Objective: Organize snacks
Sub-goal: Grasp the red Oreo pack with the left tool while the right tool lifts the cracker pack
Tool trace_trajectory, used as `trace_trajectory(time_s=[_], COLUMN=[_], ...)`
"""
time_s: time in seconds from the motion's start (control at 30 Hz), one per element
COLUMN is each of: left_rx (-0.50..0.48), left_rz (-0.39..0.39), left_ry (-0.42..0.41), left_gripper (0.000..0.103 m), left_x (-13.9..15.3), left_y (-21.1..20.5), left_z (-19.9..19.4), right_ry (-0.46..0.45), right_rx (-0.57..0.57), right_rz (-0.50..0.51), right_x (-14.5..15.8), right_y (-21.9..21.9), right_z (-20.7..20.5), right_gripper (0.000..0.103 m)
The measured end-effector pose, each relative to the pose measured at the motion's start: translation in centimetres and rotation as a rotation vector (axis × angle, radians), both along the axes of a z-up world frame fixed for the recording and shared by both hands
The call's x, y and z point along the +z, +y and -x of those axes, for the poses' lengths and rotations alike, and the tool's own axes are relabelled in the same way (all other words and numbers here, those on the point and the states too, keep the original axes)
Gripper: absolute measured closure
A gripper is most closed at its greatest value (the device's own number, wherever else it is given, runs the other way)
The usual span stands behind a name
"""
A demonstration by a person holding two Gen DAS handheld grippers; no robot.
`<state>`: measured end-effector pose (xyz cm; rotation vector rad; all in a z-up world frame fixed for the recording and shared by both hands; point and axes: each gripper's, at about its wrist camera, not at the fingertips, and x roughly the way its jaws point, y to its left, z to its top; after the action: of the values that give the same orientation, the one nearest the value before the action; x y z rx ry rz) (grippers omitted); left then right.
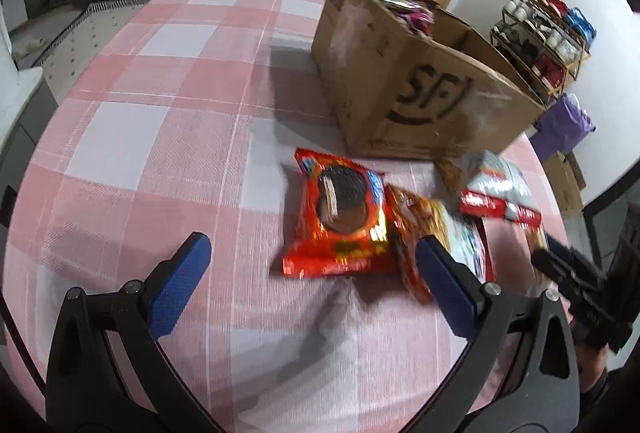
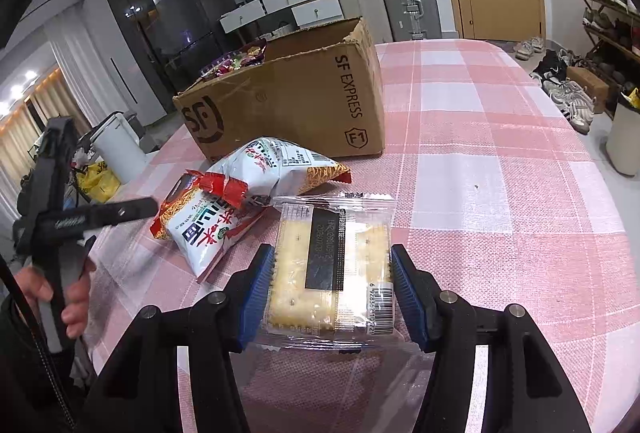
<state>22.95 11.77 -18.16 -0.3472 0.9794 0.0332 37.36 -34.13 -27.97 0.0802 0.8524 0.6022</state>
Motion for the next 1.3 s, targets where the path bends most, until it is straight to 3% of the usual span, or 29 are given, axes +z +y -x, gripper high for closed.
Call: trace_trajectory(time_s=[0.23,0.4,1.07,1.13,1.23,1.27,1.3], left_rx=[-0.009,-0.012,-0.048,-0.047,-0.092,-0.098,-0.097], left_rz=[-0.001,-0.077,-0.086,-0.083,-0.042,-0.04,-0.063], left_ry=[0.061,0.068,0.047,0.05,0.041,0.04,0.04], left_gripper=[0.001,0.001,0.005,0.012,0.051,0.058,0.059], left_x=[-1.6,-2.0,-2.2,-2.0,-1.6,-1.4,-1.2], left_y=[-0.2,-0.9,0.0,0.1,0.1,0.1,0.1], left_z=[-2.9,-4.3,-4.1,-3.8,-3.2,-3.0,-2.7], right_ry=[0.016,0.041,0.036,0.029,0.019,0.019,0.019], right_rx=[-0.002,0.003,-0.003,-0.007,-0.008,-0.01,-0.014], right_rz=[-0.01,-0.015,0.003,0.001,0.006,0.01,0.012], right_x=[-0.4,-0.9,-0.3,0.0,0.4,0.5,0.5], right_y=[-0.5,-0.5,-0.8,-0.9,-1.0,-1.0,-1.1], right_z=[-0.7,-1.3,-1.2,-1.0,-0.5,-0.4,-0.3], right_gripper=[0.045,0.045,0.045,0.045,0.045,0.045,0.045])
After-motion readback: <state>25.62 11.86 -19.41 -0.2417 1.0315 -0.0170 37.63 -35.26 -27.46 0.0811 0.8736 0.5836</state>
